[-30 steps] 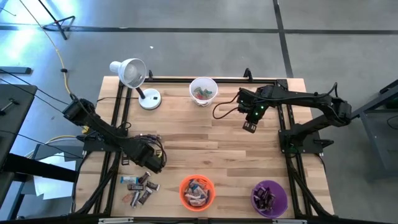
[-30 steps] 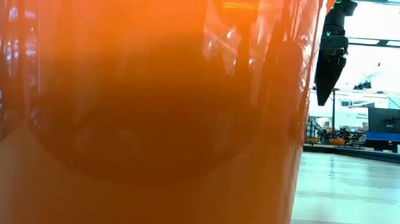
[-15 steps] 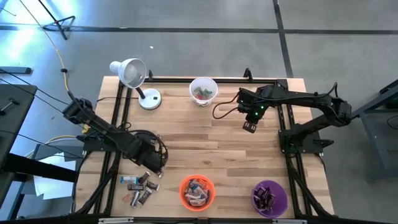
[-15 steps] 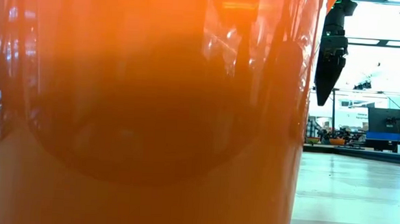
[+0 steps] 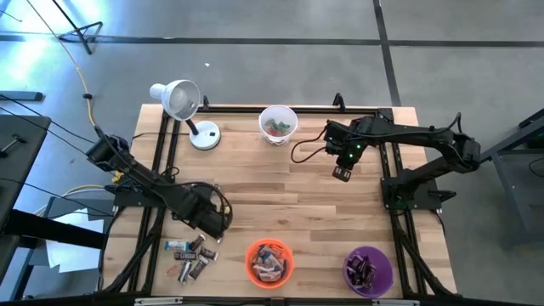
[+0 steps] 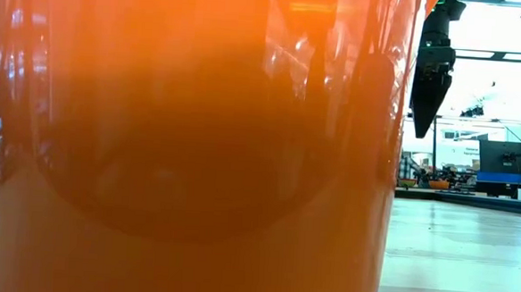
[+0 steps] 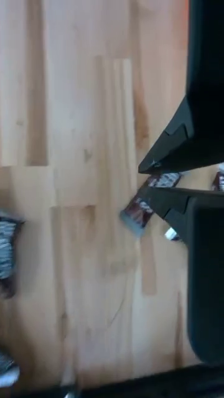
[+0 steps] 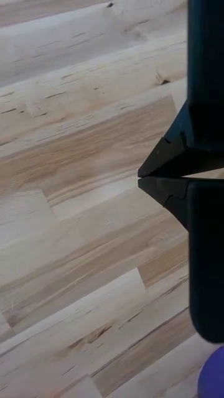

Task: Organize candy in baskets
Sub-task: Put the dark brown chocolate bar into the dark purple bucket

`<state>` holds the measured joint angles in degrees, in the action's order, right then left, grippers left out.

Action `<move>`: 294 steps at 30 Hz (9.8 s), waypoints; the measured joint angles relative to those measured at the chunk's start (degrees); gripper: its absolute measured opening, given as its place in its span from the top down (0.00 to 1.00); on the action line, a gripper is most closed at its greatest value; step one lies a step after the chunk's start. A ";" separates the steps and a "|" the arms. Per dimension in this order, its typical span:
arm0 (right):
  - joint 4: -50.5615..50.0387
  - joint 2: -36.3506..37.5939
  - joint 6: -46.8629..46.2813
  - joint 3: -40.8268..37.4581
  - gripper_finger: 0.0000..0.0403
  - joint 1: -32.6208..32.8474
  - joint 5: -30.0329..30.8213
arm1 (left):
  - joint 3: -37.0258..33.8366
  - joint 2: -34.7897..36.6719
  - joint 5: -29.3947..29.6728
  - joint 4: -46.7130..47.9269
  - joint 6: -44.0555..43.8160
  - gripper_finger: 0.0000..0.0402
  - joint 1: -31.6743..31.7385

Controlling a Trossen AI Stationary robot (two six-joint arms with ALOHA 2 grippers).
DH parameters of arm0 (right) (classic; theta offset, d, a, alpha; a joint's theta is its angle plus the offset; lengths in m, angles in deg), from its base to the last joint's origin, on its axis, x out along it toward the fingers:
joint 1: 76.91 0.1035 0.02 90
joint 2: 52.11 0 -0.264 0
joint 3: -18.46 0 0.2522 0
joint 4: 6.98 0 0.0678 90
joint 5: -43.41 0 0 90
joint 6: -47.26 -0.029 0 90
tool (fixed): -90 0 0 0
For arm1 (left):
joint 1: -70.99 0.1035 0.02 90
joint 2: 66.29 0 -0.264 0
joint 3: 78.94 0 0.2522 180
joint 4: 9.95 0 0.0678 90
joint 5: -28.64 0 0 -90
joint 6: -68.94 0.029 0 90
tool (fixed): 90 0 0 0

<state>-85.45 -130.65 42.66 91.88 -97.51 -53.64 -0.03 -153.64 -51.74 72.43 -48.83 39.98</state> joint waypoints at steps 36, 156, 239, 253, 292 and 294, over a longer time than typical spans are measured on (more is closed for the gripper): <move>-0.41 -0.02 13.84 0.00 1.00 0.00 0.00 | -7.08 -12.24 -10.77 -28.35 -16.35 0.64 -1.91; -0.44 0.00 -19.31 0.00 1.00 0.02 -0.24 | -12.90 -0.16 -1.13 -20.53 78.84 0.99 -0.24; 17.36 24.96 -33.00 10.56 0.94 58.89 57.81 | 37.61 -19.18 22.74 -68.93 95.99 0.99 21.48; 25.27 24.37 -24.81 10.56 0.60 54.24 62.51 | 37.52 -19.34 25.73 -70.58 94.37 0.99 22.06; 38.48 18.49 -14.85 10.49 0.56 44.87 54.41 | 37.43 -19.36 25.16 -76.69 97.06 0.99 21.70; 38.48 18.49 -14.84 10.49 0.56 44.15 52.95 | 37.43 -19.36 25.16 -76.67 97.07 0.99 21.55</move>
<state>-46.97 -112.16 27.83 102.37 -53.36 -0.68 37.40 -173.00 -26.57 -4.25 48.23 61.54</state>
